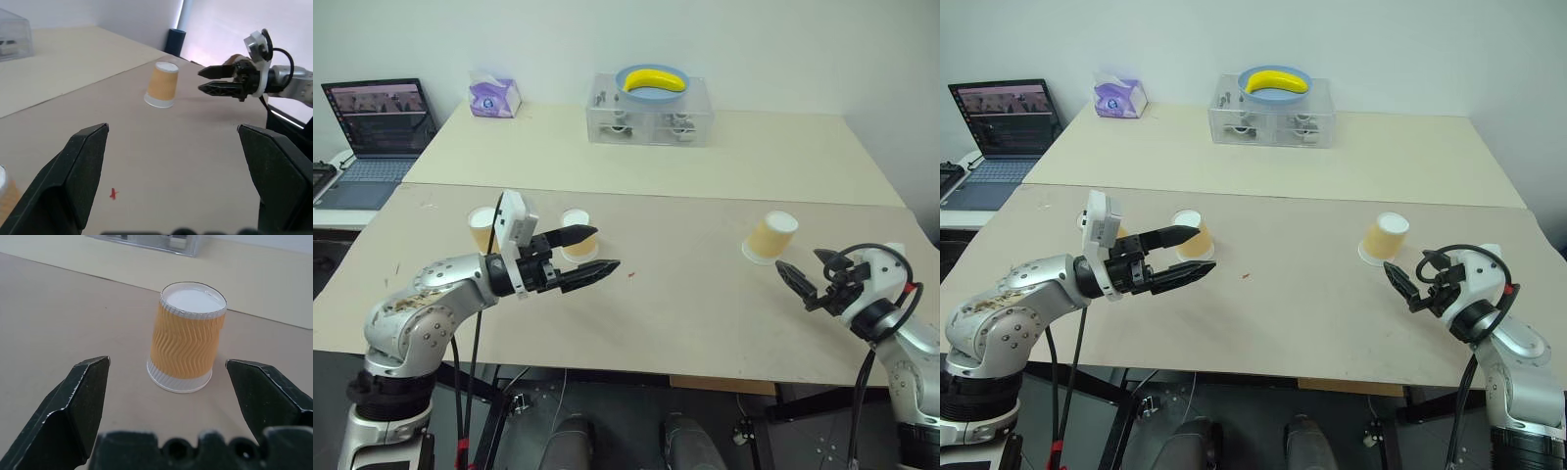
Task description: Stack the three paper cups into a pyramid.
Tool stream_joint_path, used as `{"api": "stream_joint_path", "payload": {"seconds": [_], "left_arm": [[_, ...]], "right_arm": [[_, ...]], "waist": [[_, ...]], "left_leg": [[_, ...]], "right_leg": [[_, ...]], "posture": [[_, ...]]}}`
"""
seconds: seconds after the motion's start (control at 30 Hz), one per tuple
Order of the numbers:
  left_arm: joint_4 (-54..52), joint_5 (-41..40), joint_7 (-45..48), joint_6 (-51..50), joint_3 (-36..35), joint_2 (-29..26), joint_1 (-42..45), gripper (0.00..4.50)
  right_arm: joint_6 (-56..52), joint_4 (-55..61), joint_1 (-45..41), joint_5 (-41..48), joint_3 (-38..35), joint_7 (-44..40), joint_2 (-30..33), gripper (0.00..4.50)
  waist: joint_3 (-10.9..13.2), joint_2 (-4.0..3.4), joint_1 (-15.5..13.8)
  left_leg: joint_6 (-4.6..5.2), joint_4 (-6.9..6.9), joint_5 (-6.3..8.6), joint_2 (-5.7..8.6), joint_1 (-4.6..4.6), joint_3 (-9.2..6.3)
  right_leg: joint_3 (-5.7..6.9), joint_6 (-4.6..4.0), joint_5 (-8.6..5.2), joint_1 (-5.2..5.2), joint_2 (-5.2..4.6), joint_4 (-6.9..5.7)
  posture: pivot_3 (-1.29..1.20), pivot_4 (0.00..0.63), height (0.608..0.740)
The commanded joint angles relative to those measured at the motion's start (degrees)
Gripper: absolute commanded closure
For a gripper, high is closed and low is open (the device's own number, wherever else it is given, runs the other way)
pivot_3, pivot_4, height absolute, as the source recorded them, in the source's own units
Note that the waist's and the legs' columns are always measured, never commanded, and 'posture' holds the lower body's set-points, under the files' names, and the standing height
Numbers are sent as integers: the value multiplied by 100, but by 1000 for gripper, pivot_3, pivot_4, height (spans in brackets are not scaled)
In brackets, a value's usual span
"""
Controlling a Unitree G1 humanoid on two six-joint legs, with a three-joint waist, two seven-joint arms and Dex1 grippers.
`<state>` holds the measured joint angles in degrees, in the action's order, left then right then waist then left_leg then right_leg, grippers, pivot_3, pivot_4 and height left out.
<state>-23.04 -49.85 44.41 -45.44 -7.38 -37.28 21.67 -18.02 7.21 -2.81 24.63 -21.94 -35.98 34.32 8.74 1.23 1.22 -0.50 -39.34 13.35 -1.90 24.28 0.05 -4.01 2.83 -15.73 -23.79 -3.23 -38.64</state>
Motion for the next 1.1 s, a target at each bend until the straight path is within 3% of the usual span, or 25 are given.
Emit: {"api": "stream_joint_path", "payload": {"seconds": [0.03, 0.33, 1.1], "left_arm": [[-201, -280, -151, -96, -310, -22, 27, 0], [-576, -301, -9, -173, -212, -273, -366, 0], [-523, -219, 118, -102, 7, -269, -153, 0]], "right_arm": [[-1, 372, 55, 121, 111, -102, -21, 47], [93, 45, -218, -4, 135, -64, 96, 47], [854, -1771, -1748, -517, 326, -317, 492, 47]], "waist": [[0, 0, -1], [2, 3, -25], [2, 4, -25]], "left_leg": [[0, 0, 0, 0, -1, 0], [0, 0, 0, 1, -1, 0], [0, 0, 0, 3, -1, 2]], "right_leg": [[-1, 0, 0, 1, 0, -1], [0, 0, 0, 1, -2, 0], [-1, -1, 1, 2, -3, 1]], "posture": [[0, 150, 694], [0, 150, 694], [0, 150, 694]]}}
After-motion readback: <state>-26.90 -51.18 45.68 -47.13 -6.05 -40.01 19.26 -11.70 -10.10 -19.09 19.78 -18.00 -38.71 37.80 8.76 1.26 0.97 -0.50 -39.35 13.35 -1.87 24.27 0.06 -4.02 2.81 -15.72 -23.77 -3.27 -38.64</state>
